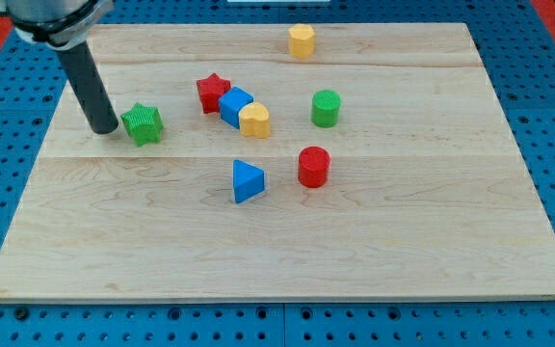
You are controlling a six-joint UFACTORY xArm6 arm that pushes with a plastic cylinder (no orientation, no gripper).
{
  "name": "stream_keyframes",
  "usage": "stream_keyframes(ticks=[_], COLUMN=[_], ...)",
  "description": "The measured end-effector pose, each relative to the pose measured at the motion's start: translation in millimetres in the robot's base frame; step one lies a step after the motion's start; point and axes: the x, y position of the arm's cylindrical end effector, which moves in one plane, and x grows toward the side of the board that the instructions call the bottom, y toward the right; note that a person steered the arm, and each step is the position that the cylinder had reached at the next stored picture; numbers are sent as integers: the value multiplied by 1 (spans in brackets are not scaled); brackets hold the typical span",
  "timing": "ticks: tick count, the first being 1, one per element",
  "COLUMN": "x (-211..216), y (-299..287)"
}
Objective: Move green star towards red star
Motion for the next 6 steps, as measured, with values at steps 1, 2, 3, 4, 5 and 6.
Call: stream_keyframes(ticks=[1,2,3,4,5,6], x=[8,5,-5,-5,-5,-11], y=[32,44,37,10,-8,17])
